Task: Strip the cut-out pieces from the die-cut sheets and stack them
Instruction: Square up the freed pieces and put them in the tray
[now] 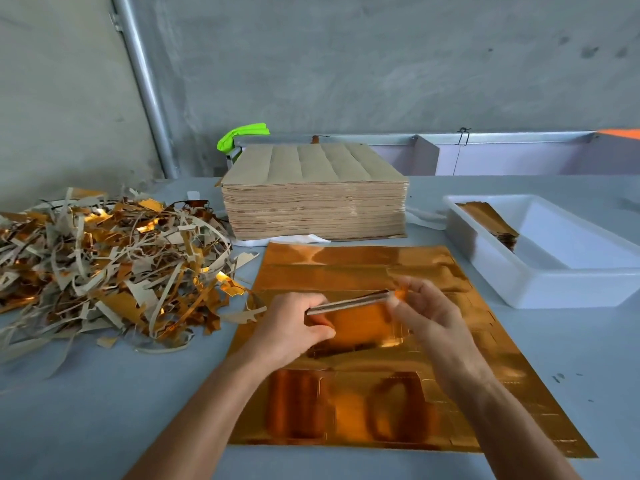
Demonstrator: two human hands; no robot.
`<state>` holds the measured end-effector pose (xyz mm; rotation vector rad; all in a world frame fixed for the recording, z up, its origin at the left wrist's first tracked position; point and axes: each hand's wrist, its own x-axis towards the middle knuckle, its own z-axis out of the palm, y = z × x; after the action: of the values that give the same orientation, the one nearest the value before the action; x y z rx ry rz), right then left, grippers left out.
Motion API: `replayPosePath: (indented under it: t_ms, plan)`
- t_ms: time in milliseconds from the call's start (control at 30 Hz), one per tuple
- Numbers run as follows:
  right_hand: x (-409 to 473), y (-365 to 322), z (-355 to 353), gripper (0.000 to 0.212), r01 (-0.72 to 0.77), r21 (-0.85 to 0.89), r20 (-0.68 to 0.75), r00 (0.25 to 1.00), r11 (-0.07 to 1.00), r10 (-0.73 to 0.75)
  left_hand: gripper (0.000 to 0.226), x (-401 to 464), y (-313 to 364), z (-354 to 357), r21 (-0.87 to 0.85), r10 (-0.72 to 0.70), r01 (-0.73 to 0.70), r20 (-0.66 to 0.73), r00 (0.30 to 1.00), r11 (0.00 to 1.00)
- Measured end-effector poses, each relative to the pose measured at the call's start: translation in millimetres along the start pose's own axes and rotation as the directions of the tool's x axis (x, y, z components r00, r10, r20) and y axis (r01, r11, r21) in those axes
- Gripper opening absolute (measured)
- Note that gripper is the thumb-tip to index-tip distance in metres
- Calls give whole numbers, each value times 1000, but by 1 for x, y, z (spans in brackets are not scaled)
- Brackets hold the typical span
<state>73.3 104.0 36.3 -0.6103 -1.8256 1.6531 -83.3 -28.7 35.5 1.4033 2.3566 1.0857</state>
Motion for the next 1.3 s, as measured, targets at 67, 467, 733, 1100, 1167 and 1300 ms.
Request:
replayPosePath:
  t_ms: [67,467,733,1100,1167,1300]
  plan:
    - [-3,11,10,37,-107,42,-44,993,993,109,23,-1,-2,10,-22,-33,34,32,999,999]
    - [-2,25,14,56,-245,154,-93,961,957,261,29,-7,-5,29,-587,-301,200,-78,950,784]
    - [0,21,20,47,-190,131,-134,969,973,207,40,-16,-9,32,-727,-359,200,-69,931,657]
    - [4,26,14,49,-215,136,-103,968,967,229,37,-12,-22,29,-698,-334,207,-49,941,685]
    - [7,25,11,43,-243,175,-102,959,954,263,32,-11,-25,28,-695,-342,218,-43,939,685]
    - [11,27,6,33,-260,168,-68,959,951,274,28,-9,-31,25,-689,-343,226,-35,939,689]
